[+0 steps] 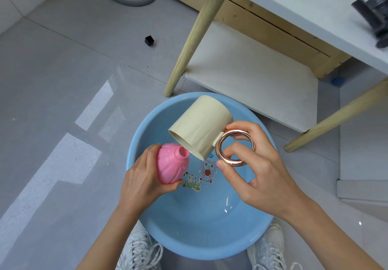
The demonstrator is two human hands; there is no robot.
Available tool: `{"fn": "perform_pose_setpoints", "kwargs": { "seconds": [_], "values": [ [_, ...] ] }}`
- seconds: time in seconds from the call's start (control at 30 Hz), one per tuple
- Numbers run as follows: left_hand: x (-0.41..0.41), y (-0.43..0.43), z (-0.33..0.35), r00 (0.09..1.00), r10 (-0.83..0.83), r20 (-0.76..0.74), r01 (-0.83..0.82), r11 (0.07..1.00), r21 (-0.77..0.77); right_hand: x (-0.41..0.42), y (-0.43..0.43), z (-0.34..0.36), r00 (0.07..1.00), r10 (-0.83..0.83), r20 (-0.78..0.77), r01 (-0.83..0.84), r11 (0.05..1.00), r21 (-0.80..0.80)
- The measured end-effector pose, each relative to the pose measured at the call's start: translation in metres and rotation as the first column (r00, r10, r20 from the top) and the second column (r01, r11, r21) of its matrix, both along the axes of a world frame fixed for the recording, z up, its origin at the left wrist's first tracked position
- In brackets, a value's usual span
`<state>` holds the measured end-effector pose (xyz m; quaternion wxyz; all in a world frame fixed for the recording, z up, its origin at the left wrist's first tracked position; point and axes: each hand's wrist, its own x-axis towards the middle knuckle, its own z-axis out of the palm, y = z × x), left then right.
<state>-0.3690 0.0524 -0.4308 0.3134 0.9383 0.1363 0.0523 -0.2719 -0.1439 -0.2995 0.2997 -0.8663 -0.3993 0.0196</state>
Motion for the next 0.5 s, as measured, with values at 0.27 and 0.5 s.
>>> {"fn": "perform_pose_setpoints", "kwargs": {
  "seconds": [0.27,0.5],
  "values": [
    [-0.0006,0.0002,-0.0008,1.000,0.000,-0.003,0.000,1.000,0.005,-0.0006,0.0017,0.0013,0.999,0.019,0.040,-0.018,1.000,-0.015],
    [-0.0002,0.0003,-0.0017,1.000,-0.003,-0.015,0.003,1.000,0.005,-0.0037,0.0000,-0.0007,0.996,0.030,0.085,-0.027,0.999,-0.032]
  ]
}}
